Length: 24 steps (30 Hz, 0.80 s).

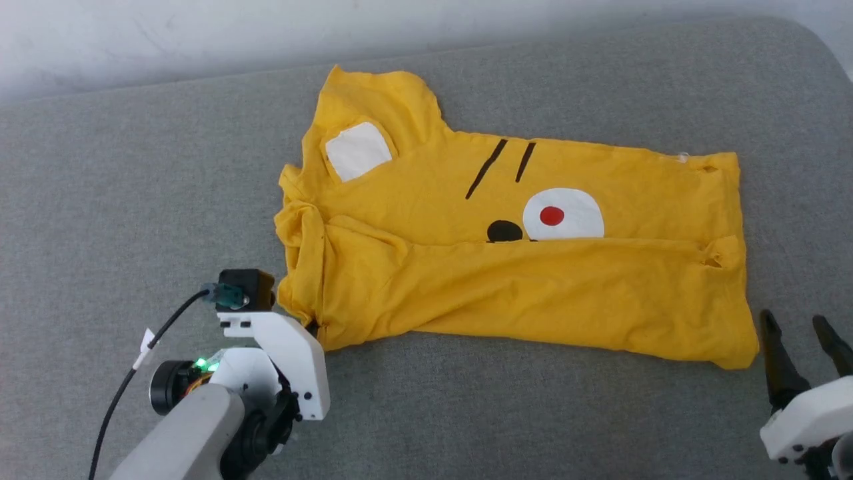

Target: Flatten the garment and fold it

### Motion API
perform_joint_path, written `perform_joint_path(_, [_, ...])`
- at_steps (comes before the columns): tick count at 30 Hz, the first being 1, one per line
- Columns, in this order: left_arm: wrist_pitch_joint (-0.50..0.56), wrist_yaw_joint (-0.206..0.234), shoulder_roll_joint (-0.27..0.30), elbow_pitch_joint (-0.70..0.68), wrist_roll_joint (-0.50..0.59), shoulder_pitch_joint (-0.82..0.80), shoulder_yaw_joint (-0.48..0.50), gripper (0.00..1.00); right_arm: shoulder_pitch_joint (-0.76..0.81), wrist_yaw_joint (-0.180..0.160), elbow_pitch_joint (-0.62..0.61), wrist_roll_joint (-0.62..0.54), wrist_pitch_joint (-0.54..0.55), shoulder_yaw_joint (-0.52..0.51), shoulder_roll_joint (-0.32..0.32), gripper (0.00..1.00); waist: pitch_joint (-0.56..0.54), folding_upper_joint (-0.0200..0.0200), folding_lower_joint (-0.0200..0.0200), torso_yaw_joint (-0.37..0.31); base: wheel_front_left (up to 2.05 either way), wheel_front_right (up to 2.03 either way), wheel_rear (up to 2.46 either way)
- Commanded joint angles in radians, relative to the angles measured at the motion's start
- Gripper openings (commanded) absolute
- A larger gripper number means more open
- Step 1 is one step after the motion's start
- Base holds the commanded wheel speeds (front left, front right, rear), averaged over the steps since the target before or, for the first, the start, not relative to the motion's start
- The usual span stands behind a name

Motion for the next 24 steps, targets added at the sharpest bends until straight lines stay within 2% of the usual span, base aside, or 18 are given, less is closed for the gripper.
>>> perform_joint_path(1, [0.005, -0.003, -0.015, 0.016, -0.011, 0.032, -0.014, 0.00, -0.024, -0.001, -0.011, -0.006, 0.008, 0.001, -0.005, 1.00, 0.004, -0.0002, 0.0000, 0.001, 0.00, 0.00, 0.00])
perform_joint_path(10, [-0.085, 0.013, -0.011, -0.039, -0.006, 0.048, 0.033, 0.00, -0.046, -0.001, -0.022, -0.026, 0.154, -0.059, -0.023, 1.00, 0.037, -0.0002, 0.0000, 0.027, 0.00, 0.00, 0.00])
perform_joint_path(13, [-0.095, 0.017, -0.008, -0.055, -0.002, 0.052, 0.035, 0.00, -0.044, -0.001, 0.011, -0.029, 0.189, -0.059, -0.018, 1.00, 0.051, -0.0002, 0.0000, 0.037, 0.00, 0.00, 0.00])
perform_joint_path(22, [-0.111, 0.021, -0.010, -0.068, -0.002, 0.052, 0.039, 0.00, -0.096, -0.001, 0.168, 0.007, 0.195, -0.023, -0.005, 1.00, 0.076, -0.0002, 0.0000, 0.048, 0.00, 0.00, 0.00])
perform_joint_path(23, [-0.113, 0.021, -0.011, -0.067, -0.003, 0.052, 0.040, 0.00, -0.102, -0.001, 0.187, 0.010, 0.204, -0.015, -0.005, 0.55, 0.076, -0.0002, 0.0000, 0.048, 0.00, 0.00, 0.00])
perform_joint_path(24, [-0.114, 0.021, -0.012, -0.066, -0.004, 0.052, 0.040, 0.00, -0.108, -0.001, 0.204, 0.011, 0.210, -0.012, -0.006, 0.34, 0.076, -0.0002, 0.0000, 0.047, 0.00, 0.00, 0.00])
